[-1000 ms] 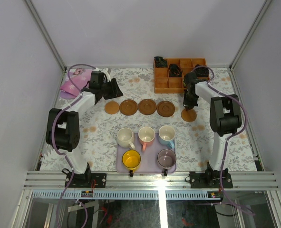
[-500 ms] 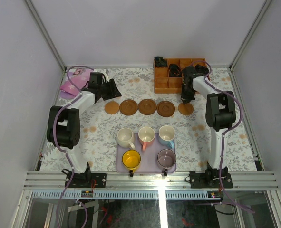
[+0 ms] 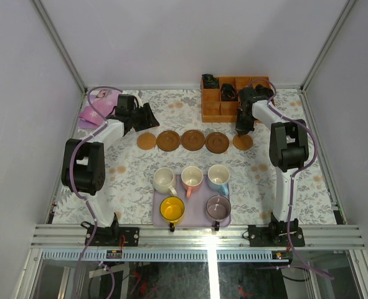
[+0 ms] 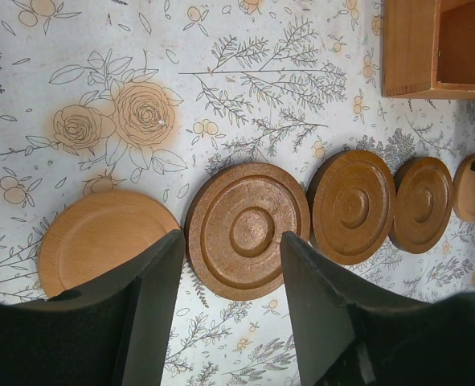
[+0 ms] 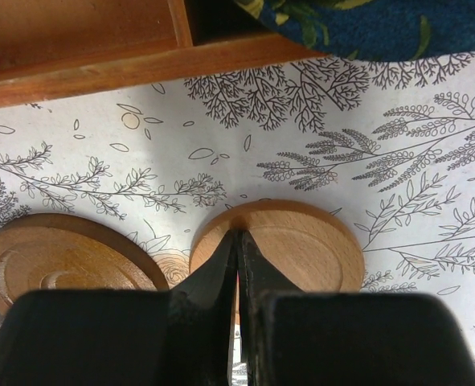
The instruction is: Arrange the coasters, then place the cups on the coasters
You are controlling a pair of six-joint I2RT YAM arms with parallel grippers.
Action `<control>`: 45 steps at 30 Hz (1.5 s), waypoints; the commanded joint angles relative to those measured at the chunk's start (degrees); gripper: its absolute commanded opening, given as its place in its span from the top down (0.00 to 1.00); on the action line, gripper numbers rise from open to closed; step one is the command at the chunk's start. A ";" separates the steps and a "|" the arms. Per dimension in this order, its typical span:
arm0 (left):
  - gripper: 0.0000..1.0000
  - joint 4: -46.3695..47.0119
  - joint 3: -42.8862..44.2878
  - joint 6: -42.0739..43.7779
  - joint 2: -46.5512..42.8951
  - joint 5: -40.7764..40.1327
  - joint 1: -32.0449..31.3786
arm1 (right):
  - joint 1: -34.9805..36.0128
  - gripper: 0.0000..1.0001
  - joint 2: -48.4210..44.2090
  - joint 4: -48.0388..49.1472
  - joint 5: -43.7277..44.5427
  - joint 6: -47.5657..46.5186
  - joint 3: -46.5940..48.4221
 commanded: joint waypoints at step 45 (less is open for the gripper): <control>0.36 7.28 -5.45 1.48 -7.68 3.13 0.55 | 6.06 0.23 -22.68 1.37 -1.37 -2.87 -10.18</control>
